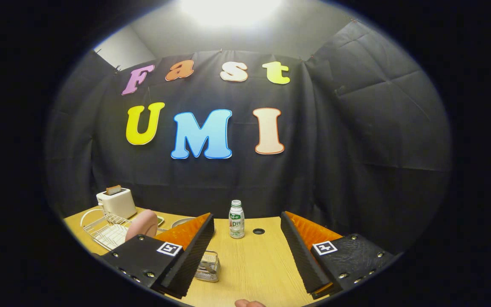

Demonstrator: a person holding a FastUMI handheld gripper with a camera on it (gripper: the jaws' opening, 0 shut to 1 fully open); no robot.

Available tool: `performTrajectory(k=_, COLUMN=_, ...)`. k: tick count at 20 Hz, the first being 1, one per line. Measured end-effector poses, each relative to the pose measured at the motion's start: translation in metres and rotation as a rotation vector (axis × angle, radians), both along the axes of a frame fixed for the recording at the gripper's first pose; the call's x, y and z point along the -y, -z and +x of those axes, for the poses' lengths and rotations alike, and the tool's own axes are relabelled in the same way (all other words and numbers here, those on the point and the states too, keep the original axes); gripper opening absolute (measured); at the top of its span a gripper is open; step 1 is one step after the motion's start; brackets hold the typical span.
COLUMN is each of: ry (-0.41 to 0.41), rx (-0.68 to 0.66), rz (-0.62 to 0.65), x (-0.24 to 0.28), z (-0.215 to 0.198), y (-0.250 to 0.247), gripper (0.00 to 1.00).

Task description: Take the plate from the dish rack, then take the spoon from the basket and place it into the plate.

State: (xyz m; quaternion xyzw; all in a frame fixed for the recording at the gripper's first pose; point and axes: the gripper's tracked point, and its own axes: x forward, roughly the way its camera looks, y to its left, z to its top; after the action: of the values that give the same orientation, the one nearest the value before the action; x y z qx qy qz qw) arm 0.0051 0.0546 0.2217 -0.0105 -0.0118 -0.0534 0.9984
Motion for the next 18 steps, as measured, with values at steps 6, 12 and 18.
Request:
performTrajectory(k=6, ry=-0.039, rx=-0.045, rz=0.008, x=-0.066, z=0.008, y=-0.014, gripper=0.96)
performTrajectory(k=12, ry=-0.105, rx=-0.177, rz=0.009, x=-0.13, z=0.03, y=-0.009, gripper=0.96)
performTrajectory(k=18, ry=-0.183, rx=-0.346, rz=0.009, x=-0.186, z=0.056, y=0.006, gripper=0.96)
